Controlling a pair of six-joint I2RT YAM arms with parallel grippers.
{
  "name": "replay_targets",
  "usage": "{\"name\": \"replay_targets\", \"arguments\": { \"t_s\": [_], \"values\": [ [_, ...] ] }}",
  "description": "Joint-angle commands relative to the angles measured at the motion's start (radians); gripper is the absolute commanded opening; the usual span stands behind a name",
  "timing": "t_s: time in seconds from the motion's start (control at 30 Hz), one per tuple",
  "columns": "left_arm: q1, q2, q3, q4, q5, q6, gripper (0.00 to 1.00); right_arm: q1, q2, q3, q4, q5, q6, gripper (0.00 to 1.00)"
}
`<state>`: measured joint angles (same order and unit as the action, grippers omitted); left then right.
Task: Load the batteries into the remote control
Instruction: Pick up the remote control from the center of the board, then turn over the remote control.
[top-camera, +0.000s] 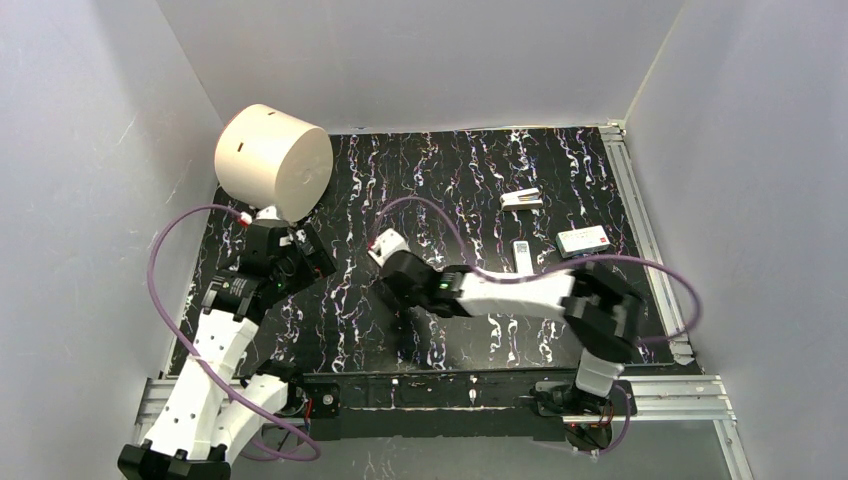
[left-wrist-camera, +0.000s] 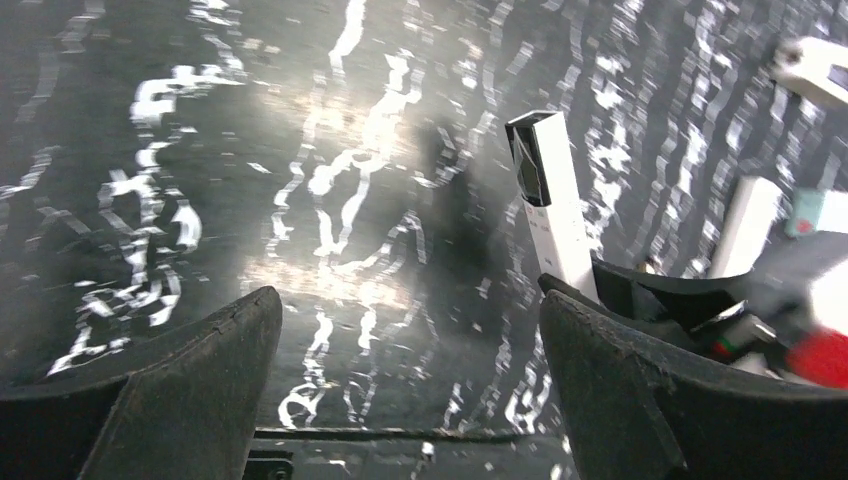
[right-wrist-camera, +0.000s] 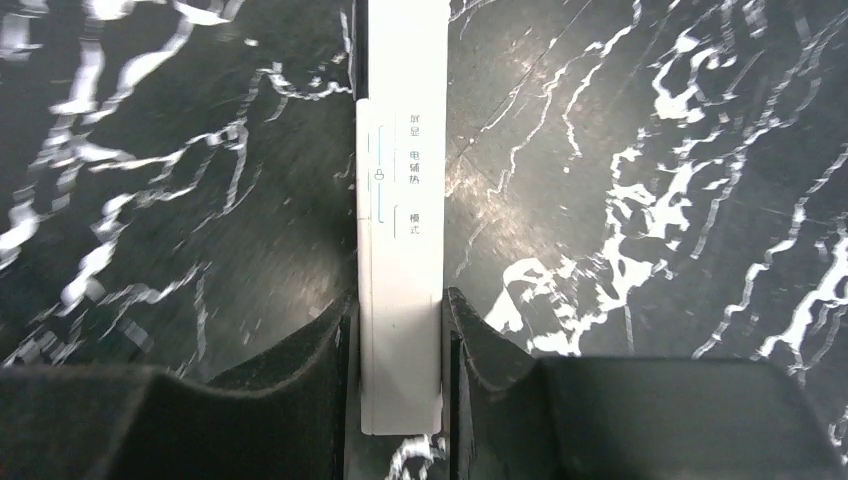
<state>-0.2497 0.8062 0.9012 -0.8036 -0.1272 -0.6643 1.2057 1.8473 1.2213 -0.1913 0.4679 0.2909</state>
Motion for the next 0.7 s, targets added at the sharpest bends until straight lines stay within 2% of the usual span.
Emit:
{"name": "replay_targets", "arguments": {
  "t_s": [0.0, 0.13, 0.23, 0.33, 0.47, 0.67],
  "values": [
    [0.009, 0.027, 0.036, 0.106, 0.343, 0.082, 0.98, -0.003, -0.292, -0.168, 0.306, -0.138, -0.115, 0.21],
    [0.007, 0.056, 0.028, 0.259, 0.691, 0.112, 0.97, -0.003, -0.424, -0.219, 0.330, -0.199, -0.119, 0.21],
    [0.006, 0.056, 0.006, 0.375, 0.841, 0.091, 0.97, -0.002, -0.479, -0.224, 0.340, -0.212, -0.128, 0.21],
    [0.007, 0.065, -0.005, 0.410, 0.890, 0.066, 0.95, -0.002, -0.506, -0.220, 0.354, -0.214, -0.141, 0.21],
    [0.006, 0.082, -0.022, 0.441, 0.945, 0.025, 0.84, 0.000, -0.503, -0.201, 0.336, -0.245, -0.182, 0.21],
    [0.006, 0.124, 0.041, 0.284, 0.945, 0.091, 0.62, 0.000, -0.523, -0.200, 0.295, -0.225, -0.262, 0.21]
  ]
}}
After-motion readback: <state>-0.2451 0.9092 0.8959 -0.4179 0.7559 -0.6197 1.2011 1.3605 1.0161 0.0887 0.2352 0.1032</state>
